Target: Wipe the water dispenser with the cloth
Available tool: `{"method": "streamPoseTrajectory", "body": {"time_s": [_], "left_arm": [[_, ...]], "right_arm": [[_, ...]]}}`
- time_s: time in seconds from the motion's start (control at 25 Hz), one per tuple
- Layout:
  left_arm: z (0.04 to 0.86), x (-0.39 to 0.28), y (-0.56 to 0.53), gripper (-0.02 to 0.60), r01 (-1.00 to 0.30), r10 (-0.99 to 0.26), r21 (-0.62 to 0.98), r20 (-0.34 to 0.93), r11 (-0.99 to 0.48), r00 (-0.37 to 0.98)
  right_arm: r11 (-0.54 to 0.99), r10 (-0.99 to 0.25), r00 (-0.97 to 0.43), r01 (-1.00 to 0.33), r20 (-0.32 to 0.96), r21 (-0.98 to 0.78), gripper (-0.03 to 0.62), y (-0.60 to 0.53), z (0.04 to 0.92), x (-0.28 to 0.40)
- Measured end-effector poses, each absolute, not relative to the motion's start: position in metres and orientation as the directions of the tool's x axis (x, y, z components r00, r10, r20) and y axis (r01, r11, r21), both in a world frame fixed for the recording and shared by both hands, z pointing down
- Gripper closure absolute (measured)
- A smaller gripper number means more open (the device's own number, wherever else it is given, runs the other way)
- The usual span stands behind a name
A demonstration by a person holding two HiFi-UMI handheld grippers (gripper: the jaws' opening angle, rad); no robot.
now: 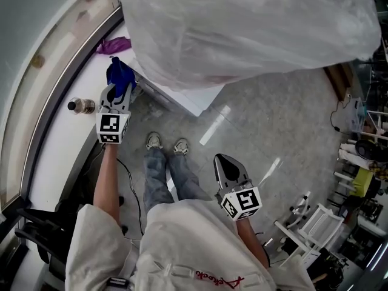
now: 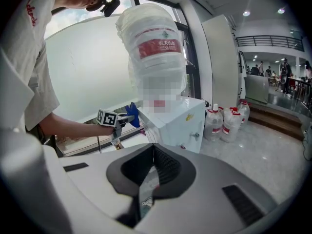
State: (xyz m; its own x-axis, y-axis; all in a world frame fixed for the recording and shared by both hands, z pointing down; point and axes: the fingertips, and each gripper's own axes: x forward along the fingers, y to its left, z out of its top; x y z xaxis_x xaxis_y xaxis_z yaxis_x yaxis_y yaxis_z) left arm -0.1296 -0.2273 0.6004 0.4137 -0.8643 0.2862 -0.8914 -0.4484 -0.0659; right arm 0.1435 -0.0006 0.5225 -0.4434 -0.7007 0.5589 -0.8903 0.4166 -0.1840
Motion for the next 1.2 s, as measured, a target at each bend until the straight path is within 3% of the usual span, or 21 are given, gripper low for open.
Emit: {"method": "streamPoseTrajectory", "body": {"time_s": [0.28,0.84,1.2], "left_arm": [[0.579,-0.095,-0.206,0.495,-0.857,-0.835,-0.068,0.276,-0.511,0.477],[0.554,0.05,-0.113,0.495,-0.695,-0.681,-0.021,0.223,-0.719,0.697],[0.551,0.074,-0.101,0.495,-0.653,-0.637,-0.004,0.222,-0.757,0.738]], "right_arm": [[0.419,-0.706,-0.454,-0.886,0.543,-0.197,0.579,0.001,0.516,0.137],[0.407,-0.729,-0.448,-0.892,0.517,-0.198,0.579,-0.001,0.51,0.145],[0.372,-0.75,-0.424,-0.905,0.507,-0.206,0.579,0.001,0.51,0.16]]}}
